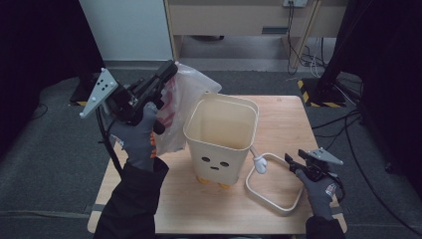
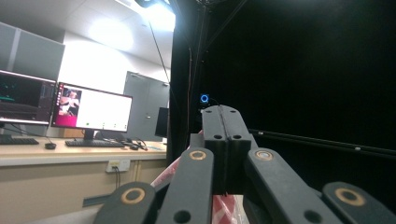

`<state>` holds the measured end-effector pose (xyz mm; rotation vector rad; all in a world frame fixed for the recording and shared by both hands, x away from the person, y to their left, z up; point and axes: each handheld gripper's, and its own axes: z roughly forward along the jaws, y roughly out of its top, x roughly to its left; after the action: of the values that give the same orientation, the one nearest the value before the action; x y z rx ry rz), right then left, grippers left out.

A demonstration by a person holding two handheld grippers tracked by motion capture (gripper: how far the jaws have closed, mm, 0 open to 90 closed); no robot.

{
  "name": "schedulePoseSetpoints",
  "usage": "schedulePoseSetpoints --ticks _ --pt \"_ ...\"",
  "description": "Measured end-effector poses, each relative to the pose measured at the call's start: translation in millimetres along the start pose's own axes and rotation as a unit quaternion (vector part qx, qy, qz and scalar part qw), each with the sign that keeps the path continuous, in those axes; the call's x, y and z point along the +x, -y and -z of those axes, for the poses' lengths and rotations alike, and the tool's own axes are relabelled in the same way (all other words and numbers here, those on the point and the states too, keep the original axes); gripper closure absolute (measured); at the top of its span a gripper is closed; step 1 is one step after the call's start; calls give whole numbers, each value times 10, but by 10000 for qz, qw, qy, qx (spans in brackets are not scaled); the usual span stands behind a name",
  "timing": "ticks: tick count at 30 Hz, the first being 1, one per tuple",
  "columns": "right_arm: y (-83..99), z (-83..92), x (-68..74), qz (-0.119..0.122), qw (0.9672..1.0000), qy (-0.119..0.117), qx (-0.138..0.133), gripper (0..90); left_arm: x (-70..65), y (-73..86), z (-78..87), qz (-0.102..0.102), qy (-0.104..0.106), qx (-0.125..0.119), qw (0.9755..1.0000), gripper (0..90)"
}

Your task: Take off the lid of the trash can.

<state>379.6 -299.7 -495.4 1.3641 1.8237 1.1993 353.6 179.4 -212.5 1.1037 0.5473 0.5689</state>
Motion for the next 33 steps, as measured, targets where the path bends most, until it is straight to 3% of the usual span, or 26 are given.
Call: schedulePoseSetpoints --ticks 10,17,26,27,33 --pt "-2 7 -13 11 10000 8 -20 390 -20 -107 -49 86 86 -175 9998 900" --pt "-48 33 3 -18 9999 -12 -118 391 -52 69 -72 128 169 20 9998 900" --pt "-249 146 99 38 9980 -196 -605 396 -60 292 -72 219 186 228 9993 900" --pt "-317 191 140 47 9968 -274 -751 397 -61 339 -69 252 193 277 9991 900" --pt "-476 276 249 102 9936 -428 -1041 400 -64 442 -55 296 216 365 9987 900"
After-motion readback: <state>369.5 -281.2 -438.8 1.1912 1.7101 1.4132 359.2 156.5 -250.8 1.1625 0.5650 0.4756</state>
